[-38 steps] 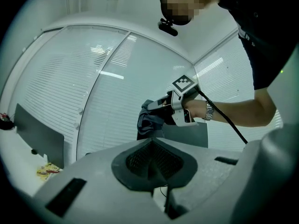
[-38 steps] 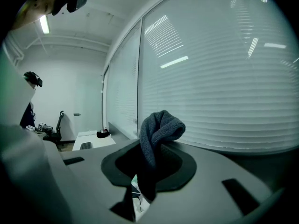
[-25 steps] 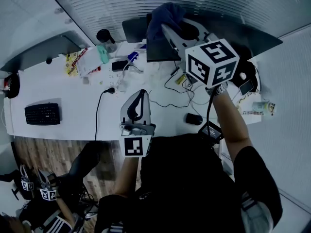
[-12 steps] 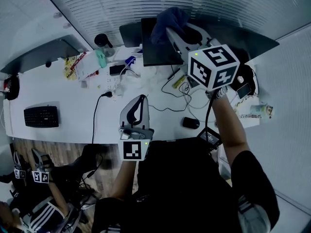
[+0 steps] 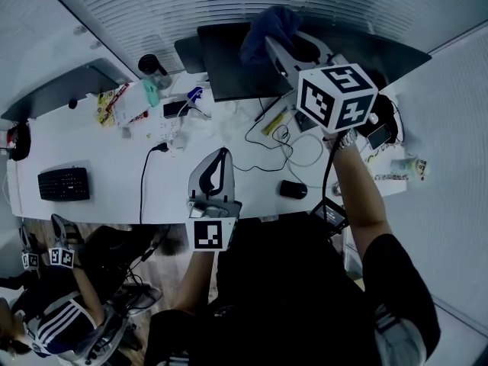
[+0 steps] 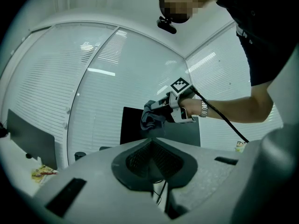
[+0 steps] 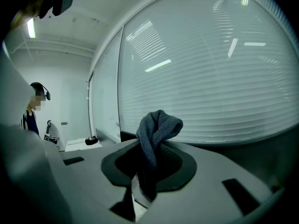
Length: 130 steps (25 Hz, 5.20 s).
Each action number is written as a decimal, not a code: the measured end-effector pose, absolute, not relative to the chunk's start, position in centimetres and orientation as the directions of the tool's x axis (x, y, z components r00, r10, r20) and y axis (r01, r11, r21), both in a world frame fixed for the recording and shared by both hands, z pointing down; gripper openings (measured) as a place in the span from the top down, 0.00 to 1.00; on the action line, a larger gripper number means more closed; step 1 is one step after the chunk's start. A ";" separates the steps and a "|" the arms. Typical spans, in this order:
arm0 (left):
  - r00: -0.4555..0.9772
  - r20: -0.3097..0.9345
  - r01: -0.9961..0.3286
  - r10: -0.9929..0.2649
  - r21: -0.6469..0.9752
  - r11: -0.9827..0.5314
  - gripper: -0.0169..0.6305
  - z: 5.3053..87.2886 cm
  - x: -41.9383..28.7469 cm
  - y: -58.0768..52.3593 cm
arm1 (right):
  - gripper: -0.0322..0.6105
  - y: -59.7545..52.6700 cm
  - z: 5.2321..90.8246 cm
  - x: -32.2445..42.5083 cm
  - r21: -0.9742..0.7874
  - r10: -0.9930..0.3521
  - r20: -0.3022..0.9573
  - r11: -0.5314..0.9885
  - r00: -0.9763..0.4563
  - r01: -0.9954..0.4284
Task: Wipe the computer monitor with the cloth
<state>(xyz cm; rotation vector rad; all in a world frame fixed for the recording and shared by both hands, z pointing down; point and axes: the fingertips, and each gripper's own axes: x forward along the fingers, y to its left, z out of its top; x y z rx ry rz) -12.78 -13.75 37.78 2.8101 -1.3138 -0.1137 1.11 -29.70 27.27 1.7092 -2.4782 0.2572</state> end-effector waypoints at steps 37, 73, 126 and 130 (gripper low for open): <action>0.653 -0.053 -0.754 -0.755 0.051 -0.655 0.96 35.7 1.7 -10.7 | 0.83 -28.3 27.5 15.4 -0.106 -0.909 0.209 0.346 -0.361 -0.932; 0.671 -0.040 -0.741 -0.741 0.003 -0.671 0.96 35.2 14.6 -5.5 | 0.83 -24.1 27.4 30.9 -0.117 -0.935 0.187 0.282 -0.300 -0.952; 0.744 0.007 -0.668 -0.668 0.001 -0.744 0.96 36.4 24.5 -3.9 | 0.82 -19.3 27.7 50.4 -0.186 -0.988 0.140 0.033 -0.059 -0.982; 0.740 -0.001 -0.672 -0.672 0.012 -0.740 0.96 36.4 24.3 -3.8 | 0.83 -19.0 28.2 50.5 -0.215 -0.990 0.132 0.027 -0.057 -0.976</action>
